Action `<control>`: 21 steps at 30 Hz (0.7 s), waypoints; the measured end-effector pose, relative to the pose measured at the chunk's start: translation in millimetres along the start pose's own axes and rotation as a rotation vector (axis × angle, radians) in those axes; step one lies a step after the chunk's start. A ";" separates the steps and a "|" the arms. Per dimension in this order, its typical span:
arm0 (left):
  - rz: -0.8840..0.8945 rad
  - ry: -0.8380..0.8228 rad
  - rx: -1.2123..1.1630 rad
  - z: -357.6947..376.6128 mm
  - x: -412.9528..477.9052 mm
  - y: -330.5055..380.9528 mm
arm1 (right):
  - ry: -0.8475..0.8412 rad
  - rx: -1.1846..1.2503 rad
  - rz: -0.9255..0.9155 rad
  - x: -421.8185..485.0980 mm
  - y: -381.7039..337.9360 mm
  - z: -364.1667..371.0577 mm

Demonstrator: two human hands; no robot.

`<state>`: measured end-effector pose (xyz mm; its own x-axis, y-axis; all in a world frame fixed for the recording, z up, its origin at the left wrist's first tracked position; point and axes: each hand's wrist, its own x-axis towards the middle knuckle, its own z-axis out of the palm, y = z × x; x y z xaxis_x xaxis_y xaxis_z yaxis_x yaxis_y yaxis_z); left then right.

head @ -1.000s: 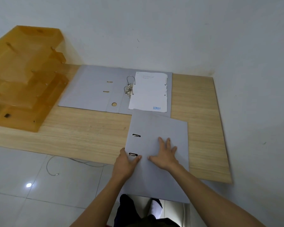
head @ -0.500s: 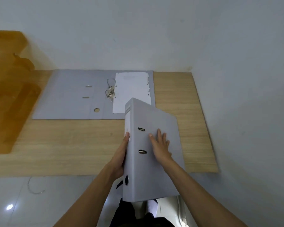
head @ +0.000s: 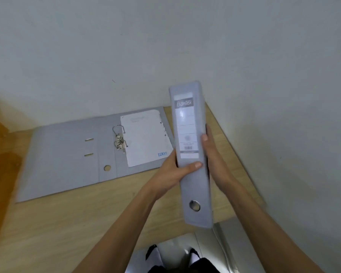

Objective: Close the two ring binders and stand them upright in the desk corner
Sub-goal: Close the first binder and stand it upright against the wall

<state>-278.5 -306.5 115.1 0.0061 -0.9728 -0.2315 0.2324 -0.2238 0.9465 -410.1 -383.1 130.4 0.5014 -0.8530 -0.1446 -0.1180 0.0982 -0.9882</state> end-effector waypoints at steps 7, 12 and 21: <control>0.164 0.063 0.349 -3.8 36.9 -3.0 | -0.015 -0.274 -0.147 11.3 -10.8 -43.9; 0.128 0.070 0.448 5.9 62.8 -17.6 | 0.022 -0.296 -0.094 12.4 15.8 -68.5; 0.125 0.013 0.552 45.9 125.7 3.7 | 0.146 -0.231 -0.042 41.1 22.9 -125.8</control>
<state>-321.4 -432.4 99.7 0.0135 -0.9939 -0.1094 -0.3142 -0.1080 0.9432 -500.0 -480.3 108.2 0.3833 -0.9203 -0.0780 -0.3003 -0.0443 -0.9528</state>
